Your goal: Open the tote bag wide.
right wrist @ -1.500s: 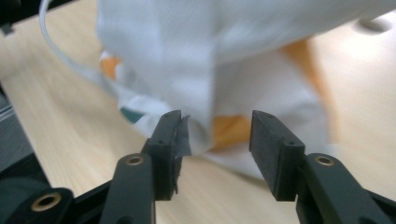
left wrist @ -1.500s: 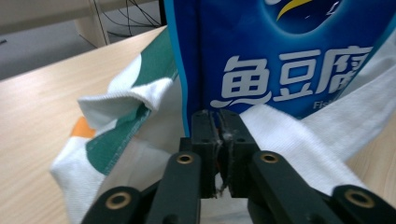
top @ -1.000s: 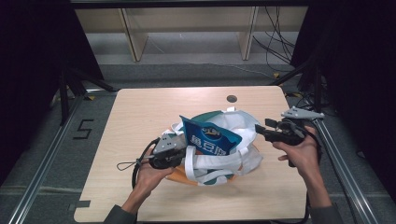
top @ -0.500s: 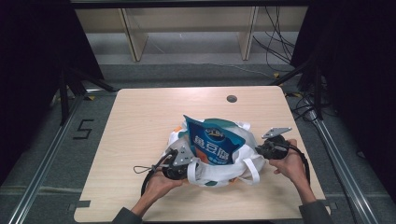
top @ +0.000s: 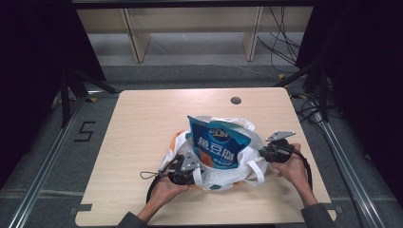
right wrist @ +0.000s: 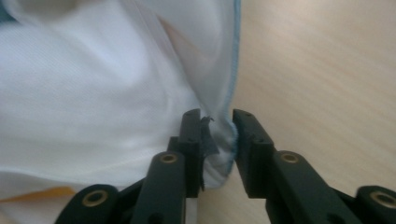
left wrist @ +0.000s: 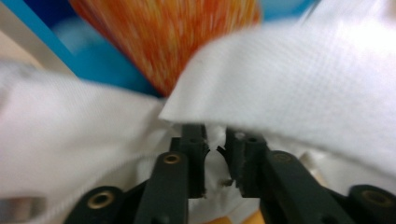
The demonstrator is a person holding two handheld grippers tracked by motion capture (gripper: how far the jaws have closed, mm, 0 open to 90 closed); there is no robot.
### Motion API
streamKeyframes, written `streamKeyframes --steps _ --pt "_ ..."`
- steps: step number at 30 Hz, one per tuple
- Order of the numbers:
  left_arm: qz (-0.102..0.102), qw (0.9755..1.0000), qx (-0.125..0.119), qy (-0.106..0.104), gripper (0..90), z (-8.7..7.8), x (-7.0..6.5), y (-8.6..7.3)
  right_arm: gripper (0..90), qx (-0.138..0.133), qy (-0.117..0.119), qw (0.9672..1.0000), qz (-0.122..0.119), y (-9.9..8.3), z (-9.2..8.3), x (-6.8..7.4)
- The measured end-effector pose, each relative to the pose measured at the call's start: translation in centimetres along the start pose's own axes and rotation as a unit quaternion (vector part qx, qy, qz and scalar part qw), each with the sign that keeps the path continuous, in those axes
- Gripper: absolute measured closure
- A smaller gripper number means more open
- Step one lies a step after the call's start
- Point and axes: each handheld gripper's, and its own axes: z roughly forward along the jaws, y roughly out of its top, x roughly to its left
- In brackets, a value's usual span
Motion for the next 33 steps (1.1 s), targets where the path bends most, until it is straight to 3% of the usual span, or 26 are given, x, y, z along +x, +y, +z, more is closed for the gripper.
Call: streamKeyframes --steps 3,6,7,8,10,11,14,15,16,18,20,22,23,24,25,28,29,30,31,32,33 --pt "-0.004 0.9998 -0.017 -0.009 69.1 -1.5 0.1 0.7 70.9 -0.041 0.000 0.9992 0.002 0.9 -2.1 0.1" --pt "0.000 0.9995 -0.031 -0.010 60.6 -3.5 0.4 1.6 70.9 -0.093 0.016 0.9955 0.006 1.8 -5.0 1.0" --pt "0.003 0.9989 -0.046 0.005 59.9 -4.3 0.6 1.9 70.9 -0.094 0.028 0.9951 -0.003 1.9 -5.7 1.4" --pt "-0.004 0.9987 -0.050 0.009 59.2 -4.9 0.7 2.2 71.0 -0.102 0.037 0.9941 0.000 1.9 -6.2 2.1" --pt "-0.004 0.9976 -0.068 0.016 58.2 -6.3 1.4 2.9 71.1 -0.105 0.052 0.9930 -0.019 2.1 -6.7 3.1" --pt "-0.008 0.9965 -0.079 0.026 57.8 -6.9 1.8 3.3 71.2 -0.105 0.057 0.9921 -0.039 2.2 -6.7 3.6" --pt "-0.014 0.9933 -0.092 0.068 56.6 -7.9 3.5 4.3 71.2 -0.092 0.077 0.9912 -0.056 2.5 -6.2 5.5" --pt "-0.025 0.9916 -0.097 0.082 56.4 -7.7 4.1 4.4 71.2 -0.088 0.081 0.9912 -0.058 2.6 -5.9 6.0" --pt "-0.023 0.9900 -0.100 0.097 55.9 -7.3 4.7 4.5 71.2 -0.087 0.087 0.9901 -0.067 2.6 -5.6 6.4" --pt "-0.030 0.9903 -0.089 0.103 56.7 -5.9 5.7 4.6 71.7 -0.075 0.098 0.9895 -0.075 2.5 -5.0 7.2" --pt "-0.017 0.9913 -0.073 0.109 61.1 -4.8 6.7 4.6 72.0 -0.066 0.098 0.9898 -0.080 2.4 -4.5 7.5" --pt "-0.038 0.9890 -0.083 0.117 70.3 -3.5 8.2 4.6 74.9 -0.057 0.093 0.9897 -0.093 2.2 -3.9 7.7" --pt "-0.054 0.9867 -0.080 0.131 74.9 -2.9 9.8 4.2 77.1 -0.050 0.095 0.9896 -0.095 1.9 -3.6 7.8" --pt "-0.054 0.9867 -0.080 0.131 81.9 -2.9 9.8 4.2 77.1 -0.050 0.095 0.9896 -0.095 1.9 -3.6 7.8" --pt "-0.069 0.9851 -0.083 0.134 81.9 -2.2 10.5 3.8 80.9 -0.035 0.095 0.9889 -0.109 1.3 -3.2 7.9" --pt "-0.064 0.9885 -0.023 0.135 85.0 0.3 12.0 1.6 86.7 -0.012 0.087 0.9896 -0.114 0.2 -2.3 8.2" --pt "-0.069 0.9878 0.003 0.140 85.0 1.3 12.0 0.7 87.3 0.005 0.079 0.9894 -0.122 -0.2 -1.7 8.4" --pt "-0.062 0.9879 0.024 0.141 85.1 2.5 12.2 -0.2 89.1 0.020 0.071 0.9892 -0.127 -0.7 -1.1 8.5" --pt "-0.080 0.9883 0.033 0.126 84.9 3.5 12.1 -1.2 89.9 0.027 0.073 0.9890 -0.126 -1.0 -0.5 8.5" --pt "-0.121 0.9853 0.008 0.120 85.2 3.8 12.1 -1.9 90.0 0.033 0.075 0.9891 -0.123 -1.4 0.1 8.5" --pt "-0.128 0.9851 0.004 0.115 85.2 3.6 12.3 -1.9 90.0 0.036 0.077 0.9895 -0.117 -1.7 0.5 8.5"
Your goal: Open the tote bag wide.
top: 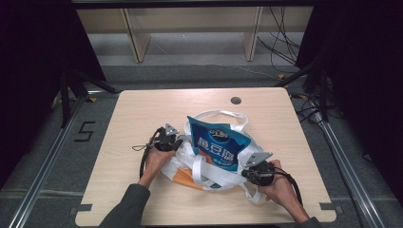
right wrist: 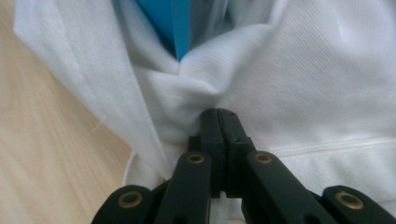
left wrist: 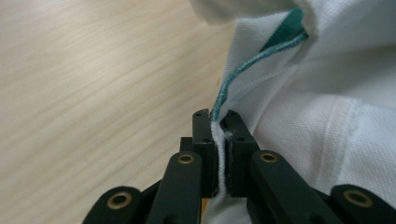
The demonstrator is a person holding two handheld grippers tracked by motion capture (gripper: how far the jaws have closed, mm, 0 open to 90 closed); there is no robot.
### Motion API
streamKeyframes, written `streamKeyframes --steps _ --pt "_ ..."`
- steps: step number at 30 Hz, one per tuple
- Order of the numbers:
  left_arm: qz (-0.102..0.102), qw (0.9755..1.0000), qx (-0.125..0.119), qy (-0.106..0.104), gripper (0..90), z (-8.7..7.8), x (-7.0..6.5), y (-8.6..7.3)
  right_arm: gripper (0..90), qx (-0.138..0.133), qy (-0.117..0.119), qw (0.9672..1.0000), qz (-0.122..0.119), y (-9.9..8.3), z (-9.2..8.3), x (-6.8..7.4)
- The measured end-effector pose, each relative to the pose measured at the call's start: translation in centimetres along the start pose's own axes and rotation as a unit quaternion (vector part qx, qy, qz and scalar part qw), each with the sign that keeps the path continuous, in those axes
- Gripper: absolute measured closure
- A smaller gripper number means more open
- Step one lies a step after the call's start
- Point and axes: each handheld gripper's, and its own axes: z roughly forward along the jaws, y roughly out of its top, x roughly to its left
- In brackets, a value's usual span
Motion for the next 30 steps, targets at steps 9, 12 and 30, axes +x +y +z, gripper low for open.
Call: streamKeyframes --steps 9,12,30 --pt "0.023 0.9994 -0.021 0.015 71.6 -4.0 -0.3 2.0 83.5 -0.017 0.007 0.9998 0.011 0.3 -1.0 -0.5" --pt "0.008 0.9975 -0.070 -0.001 70.2 -6.4 -1.3 2.7 83.9 -0.049 0.011 0.9985 0.021 0.4 -2.5 -1.4" --pt "0.001 0.9909 -0.007 -0.135 77.1 -6.7 -4.7 0.1 82.7 -0.073 0.036 0.9967 -0.001 0.9 -4.5 1.6"
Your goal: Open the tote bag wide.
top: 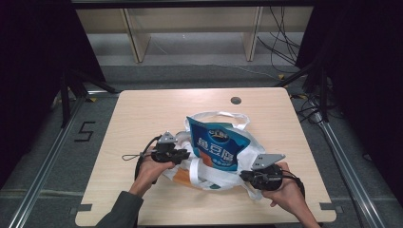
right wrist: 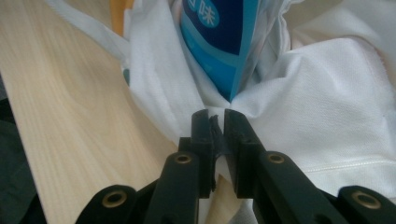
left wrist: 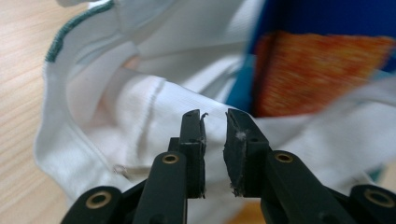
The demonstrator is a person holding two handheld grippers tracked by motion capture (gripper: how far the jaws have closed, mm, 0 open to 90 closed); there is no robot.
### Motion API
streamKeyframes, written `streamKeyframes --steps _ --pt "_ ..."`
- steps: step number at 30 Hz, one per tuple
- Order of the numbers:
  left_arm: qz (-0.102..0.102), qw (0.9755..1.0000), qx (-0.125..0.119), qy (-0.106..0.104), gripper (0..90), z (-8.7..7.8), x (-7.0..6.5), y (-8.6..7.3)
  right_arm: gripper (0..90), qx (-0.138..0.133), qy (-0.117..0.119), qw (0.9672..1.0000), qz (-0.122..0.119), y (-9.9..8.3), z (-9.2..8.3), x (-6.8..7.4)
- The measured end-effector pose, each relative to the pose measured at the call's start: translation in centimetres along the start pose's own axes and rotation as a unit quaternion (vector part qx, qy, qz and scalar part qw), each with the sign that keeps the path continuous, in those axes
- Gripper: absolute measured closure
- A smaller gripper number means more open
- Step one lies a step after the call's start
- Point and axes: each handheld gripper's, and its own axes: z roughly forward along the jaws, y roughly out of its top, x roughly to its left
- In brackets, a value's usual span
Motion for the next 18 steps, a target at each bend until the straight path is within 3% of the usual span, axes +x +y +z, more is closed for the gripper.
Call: streamKeyframes --steps 2,4,6,7,8,9,10,11,13,15,18 --pt "0.009 0.9998 0.001 -0.015 79.3 -0.3 -0.6 -0.5 82.8 0.009 0.006 0.9999 -0.002 0.0 0.1 -0.2" --pt "0.033 0.9991 0.012 -0.025 80.6 -0.2 -1.5 -1.3 82.7 0.002 0.000 1.0000 -0.002 -0.1 0.4 -0.1" --pt "0.072 0.9964 0.038 -0.024 82.0 0.0 -2.1 -2.2 82.7 0.011 -0.001 0.9999 -0.001 -0.2 0.6 0.1" --pt "0.078 0.9957 0.043 -0.023 83.0 0.4 -2.1 -2.7 82.7 0.015 0.000 0.9999 -0.002 -0.3 0.8 0.2" --pt "0.064 0.9963 0.055 -0.018 84.6 1.2 -2.1 -3.5 83.3 0.021 0.003 0.9998 0.004 -0.4 1.1 0.3" --pt "0.067 0.9959 0.059 -0.015 87.2 1.8 -1.9 -3.8 84.7 0.020 0.010 0.9997 0.004 -0.5 1.7 0.3" --pt "0.052 0.9973 0.051 -0.012 89.4 2.3 -1.6 -4.0 85.9 0.020 0.012 0.9997 0.004 -0.6 2.1 0.2" --pt "0.052 0.9969 0.058 -0.014 89.4 2.4 -1.5 -3.8 86.5 0.024 0.008 0.9997 0.008 -0.8 2.6 0.2" --pt "0.081 0.9944 0.067 0.004 89.3 2.4 -2.1 -3.5 86.6 0.035 0.004 0.9994 0.004 -1.0 2.8 0.3" --pt "0.107 0.9913 0.075 0.021 89.2 2.3 -2.7 -3.4 85.8 0.029 0.014 0.9994 0.011 -1.0 2.6 0.4" --pt "0.114 0.9905 0.071 0.029 84.0 1.6 -2.8 -3.0 84.3 0.014 0.021 0.9997 0.008 -0.6 1.7 -0.2"
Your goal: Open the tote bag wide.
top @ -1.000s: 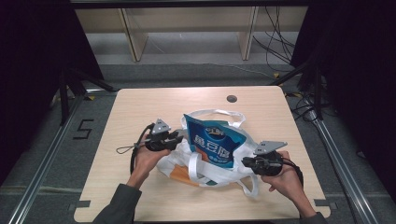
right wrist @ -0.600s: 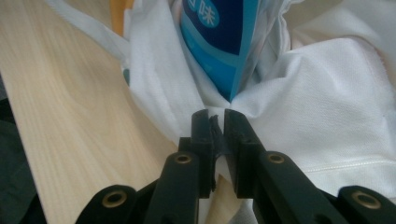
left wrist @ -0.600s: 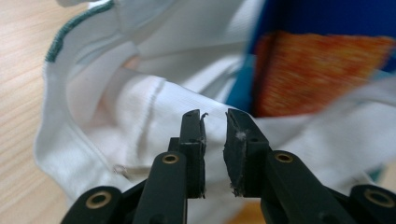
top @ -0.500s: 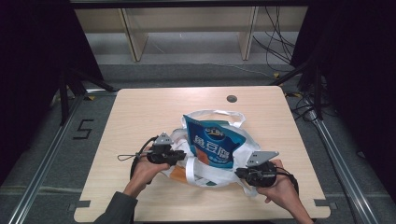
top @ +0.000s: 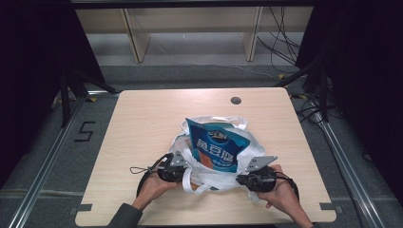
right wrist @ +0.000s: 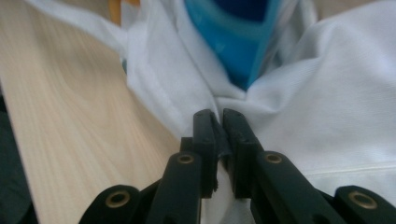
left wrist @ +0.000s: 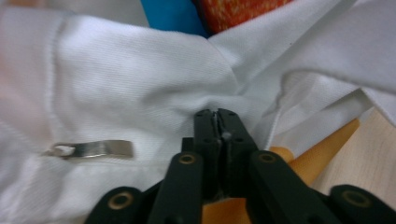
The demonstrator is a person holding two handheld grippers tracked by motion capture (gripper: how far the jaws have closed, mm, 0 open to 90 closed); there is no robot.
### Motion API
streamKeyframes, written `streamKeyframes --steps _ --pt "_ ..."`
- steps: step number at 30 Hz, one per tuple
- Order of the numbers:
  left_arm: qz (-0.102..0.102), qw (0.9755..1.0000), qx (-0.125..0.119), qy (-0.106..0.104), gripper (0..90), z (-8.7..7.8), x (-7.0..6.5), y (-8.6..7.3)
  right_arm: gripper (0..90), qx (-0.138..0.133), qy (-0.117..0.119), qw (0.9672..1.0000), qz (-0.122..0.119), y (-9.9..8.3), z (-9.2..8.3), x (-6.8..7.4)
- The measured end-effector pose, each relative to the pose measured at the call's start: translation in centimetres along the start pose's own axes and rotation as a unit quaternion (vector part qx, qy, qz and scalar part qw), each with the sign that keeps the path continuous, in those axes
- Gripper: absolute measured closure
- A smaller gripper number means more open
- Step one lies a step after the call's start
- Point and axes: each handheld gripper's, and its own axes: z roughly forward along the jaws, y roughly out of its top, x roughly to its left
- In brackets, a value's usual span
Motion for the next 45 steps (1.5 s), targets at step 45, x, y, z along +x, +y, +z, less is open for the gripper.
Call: streamKeyframes --steps 45 --pt "-0.029 0.9905 -0.134 0.003 74.2 -5.7 0.5 4.3 82.2 -0.055 -0.093 0.9936 0.034 4.9 0.1 -9.6"
